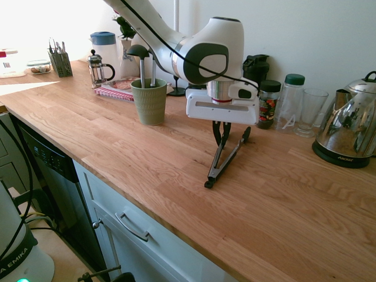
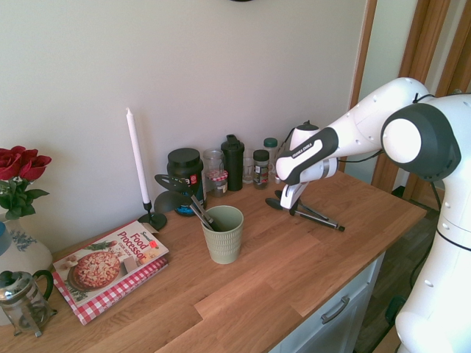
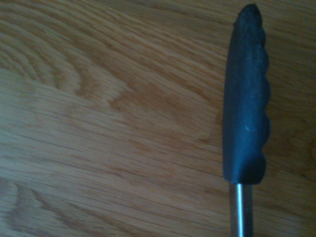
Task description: Put the tongs back in the holder
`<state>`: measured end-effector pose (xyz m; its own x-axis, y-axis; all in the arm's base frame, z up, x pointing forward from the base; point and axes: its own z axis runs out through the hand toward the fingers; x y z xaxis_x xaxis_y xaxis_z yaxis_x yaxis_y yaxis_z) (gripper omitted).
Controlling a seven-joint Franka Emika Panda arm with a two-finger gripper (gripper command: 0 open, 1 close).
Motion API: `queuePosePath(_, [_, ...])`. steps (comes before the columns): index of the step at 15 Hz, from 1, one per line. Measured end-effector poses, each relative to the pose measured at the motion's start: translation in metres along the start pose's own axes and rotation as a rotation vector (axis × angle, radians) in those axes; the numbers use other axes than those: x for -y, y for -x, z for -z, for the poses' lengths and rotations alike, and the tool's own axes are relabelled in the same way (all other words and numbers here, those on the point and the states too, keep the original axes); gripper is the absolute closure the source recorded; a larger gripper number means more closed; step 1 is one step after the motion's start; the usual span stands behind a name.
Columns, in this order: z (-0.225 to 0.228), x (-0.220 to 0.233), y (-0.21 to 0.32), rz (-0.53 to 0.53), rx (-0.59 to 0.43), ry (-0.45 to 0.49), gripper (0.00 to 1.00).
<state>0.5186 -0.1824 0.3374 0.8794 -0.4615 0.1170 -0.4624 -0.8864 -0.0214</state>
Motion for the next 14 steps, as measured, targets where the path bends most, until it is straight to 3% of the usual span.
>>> queuePosePath(3, [0.027,0.005,-0.004,-0.02,-0.009,-0.025,1.0])
queuePosePath(8, [0.144,0.018,0.007,-0.066,-0.067,-0.142,1.0])
queuePosePath(12, [0.24,0.027,0.034,-0.207,-0.158,-0.253,1.0])
queuePosePath(14, [0.279,0.045,0.052,-0.281,-0.258,-0.247,1.0])
